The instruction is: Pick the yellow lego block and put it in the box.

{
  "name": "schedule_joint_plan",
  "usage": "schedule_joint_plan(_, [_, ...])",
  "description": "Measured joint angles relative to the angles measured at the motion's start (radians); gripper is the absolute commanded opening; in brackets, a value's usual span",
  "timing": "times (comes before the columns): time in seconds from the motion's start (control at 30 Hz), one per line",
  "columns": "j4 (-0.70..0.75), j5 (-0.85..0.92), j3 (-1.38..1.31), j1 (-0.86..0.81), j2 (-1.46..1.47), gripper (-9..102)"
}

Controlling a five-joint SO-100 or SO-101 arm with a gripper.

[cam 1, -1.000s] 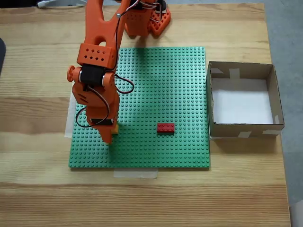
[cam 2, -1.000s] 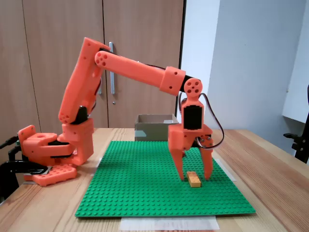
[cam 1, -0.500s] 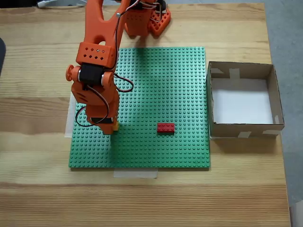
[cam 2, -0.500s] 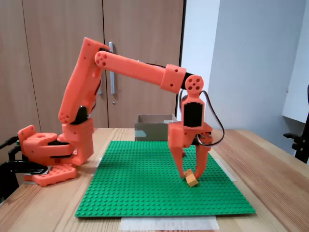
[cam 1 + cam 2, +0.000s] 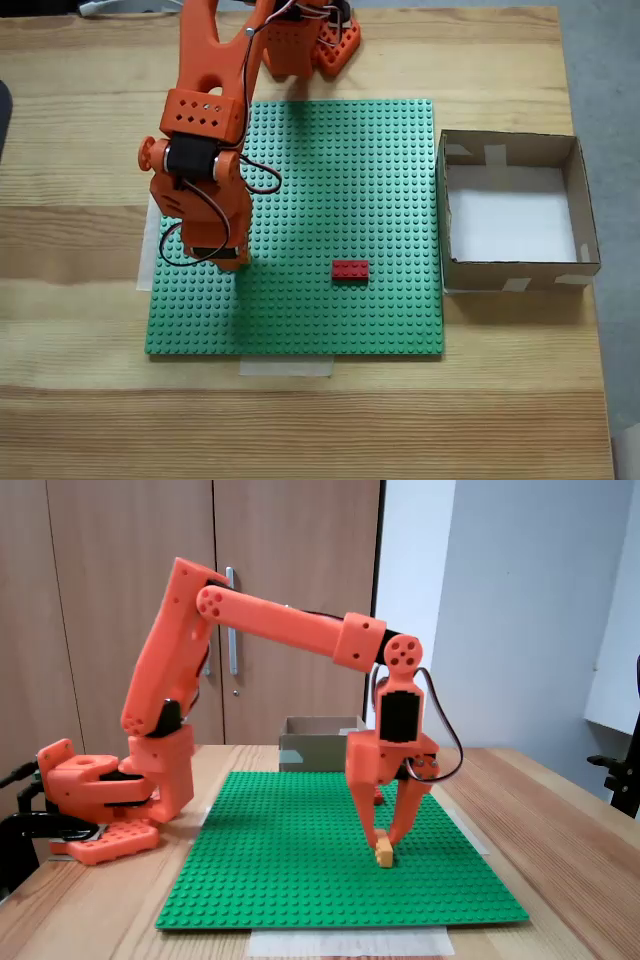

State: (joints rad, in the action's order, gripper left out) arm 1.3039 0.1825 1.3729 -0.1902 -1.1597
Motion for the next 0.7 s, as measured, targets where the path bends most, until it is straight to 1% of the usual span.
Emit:
schedule_joint_plan(0.23, [0.002, 0.000, 0.000, 0.000, 0.000, -1])
schedule_joint_plan(0.7, [0.064, 0.005, -0.037, -0.017, -0.003, -1])
